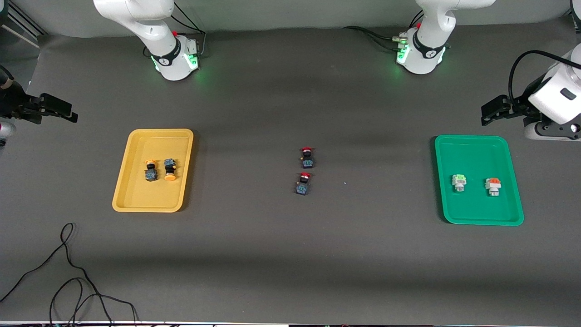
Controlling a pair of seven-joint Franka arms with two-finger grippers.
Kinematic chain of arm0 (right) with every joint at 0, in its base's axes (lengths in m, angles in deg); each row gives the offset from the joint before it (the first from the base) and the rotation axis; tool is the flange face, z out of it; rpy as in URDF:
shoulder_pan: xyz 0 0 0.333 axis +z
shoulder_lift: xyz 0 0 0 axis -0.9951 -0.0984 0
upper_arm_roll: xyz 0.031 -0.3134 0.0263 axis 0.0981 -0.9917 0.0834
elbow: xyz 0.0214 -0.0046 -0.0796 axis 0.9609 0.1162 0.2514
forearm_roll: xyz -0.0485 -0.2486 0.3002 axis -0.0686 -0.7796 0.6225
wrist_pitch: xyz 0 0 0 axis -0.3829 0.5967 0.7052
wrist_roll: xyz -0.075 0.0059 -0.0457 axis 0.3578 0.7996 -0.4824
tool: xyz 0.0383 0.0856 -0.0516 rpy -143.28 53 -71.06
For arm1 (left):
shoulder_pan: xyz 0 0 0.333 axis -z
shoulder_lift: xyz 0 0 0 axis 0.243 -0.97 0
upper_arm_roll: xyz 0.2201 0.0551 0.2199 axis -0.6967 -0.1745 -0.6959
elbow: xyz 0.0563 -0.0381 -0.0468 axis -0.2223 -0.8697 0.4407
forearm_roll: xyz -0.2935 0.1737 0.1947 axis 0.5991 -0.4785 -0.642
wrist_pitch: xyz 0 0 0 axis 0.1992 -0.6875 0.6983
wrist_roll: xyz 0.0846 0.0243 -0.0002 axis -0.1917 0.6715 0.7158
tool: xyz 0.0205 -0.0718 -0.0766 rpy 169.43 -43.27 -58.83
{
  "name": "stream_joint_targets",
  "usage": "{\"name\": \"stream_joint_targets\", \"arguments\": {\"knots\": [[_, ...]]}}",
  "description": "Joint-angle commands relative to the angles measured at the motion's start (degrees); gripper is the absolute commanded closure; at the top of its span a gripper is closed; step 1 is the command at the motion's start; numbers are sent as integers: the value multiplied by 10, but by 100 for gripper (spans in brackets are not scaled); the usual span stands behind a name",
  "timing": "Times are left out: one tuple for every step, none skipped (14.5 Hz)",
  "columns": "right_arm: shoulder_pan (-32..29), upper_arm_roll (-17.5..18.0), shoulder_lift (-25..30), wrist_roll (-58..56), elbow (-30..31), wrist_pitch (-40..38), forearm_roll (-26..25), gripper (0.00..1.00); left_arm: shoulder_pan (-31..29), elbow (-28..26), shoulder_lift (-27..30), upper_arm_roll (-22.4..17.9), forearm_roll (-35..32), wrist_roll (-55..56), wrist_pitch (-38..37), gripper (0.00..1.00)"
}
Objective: Place green and yellow buttons in trays
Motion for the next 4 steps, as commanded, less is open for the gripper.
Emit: {"name": "stream_joint_targets", "arguments": {"knots": [[-3, 4, 1, -12, -2, 3, -11, 1, 6, 15, -6, -4, -7, -5, -6, 0], [-3, 3, 1, -12, -2, 2, -11, 1, 7, 16, -6, -4, -7, -4, -6, 0], [-4, 2, 1, -13, -2, 2, -11, 1, 7, 16, -6, -4, -7, -4, -6, 0], [-4, 2, 1, -13, -2, 2, -11, 1, 7, 16, -6, -4, -7, -4, -6, 0]]}}
